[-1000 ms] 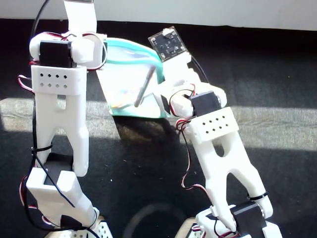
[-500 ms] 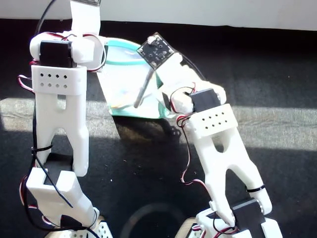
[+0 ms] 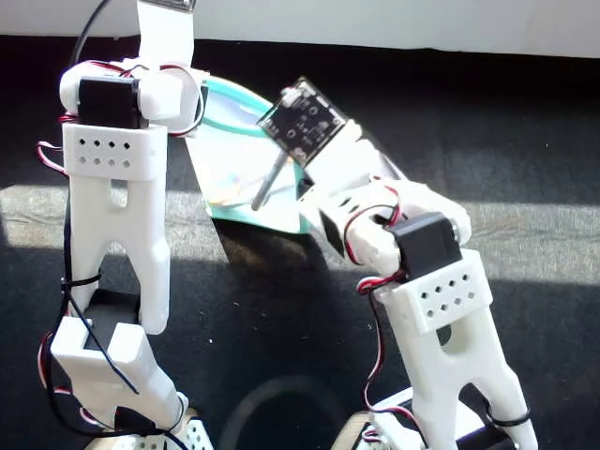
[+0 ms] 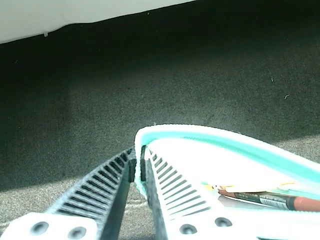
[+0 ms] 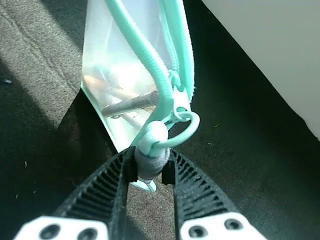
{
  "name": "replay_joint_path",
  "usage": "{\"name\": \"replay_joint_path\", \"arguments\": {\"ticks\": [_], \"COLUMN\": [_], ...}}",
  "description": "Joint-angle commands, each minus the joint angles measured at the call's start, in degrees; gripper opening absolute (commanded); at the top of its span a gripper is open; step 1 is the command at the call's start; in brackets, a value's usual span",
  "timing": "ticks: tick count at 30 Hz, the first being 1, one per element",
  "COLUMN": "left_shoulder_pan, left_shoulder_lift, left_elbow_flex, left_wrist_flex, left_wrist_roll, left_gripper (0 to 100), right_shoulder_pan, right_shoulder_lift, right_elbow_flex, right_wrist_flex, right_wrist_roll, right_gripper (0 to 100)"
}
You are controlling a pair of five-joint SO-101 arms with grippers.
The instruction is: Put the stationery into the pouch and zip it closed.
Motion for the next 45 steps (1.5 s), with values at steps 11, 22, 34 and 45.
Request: {"name": "replay_joint_path", "arguments": {"ticks": [11, 22, 34, 45], "left_shoulder_pan": [1.36, 1.36, 1.36, 1.19], "left_shoulder_lift": [4.26, 4.26, 4.26, 4.26], "left_elbow_flex": [1.1, 1.1, 1.1, 1.1], "left_wrist_flex": [2.73, 2.73, 2.81, 3.87], "left_wrist_roll": [-0.18, -0.18, -0.18, -0.18], "left_gripper": [1, 1, 1, 1], "right_shoulder_pan": [-2.95, -2.77, -2.59, -2.59], "right_shoulder_lift": [10.07, 15.6, 15.69, 15.08], "right_elbow_flex": [-2.86, -2.86, -2.86, -2.95], "right_wrist_flex": [-10.68, -14.29, -14.37, -14.2], "right_wrist_roll": [-10.55, -15.91, -15.82, -27.16], "right_gripper": [0.6, 8.0, 7.3, 15.7]}}
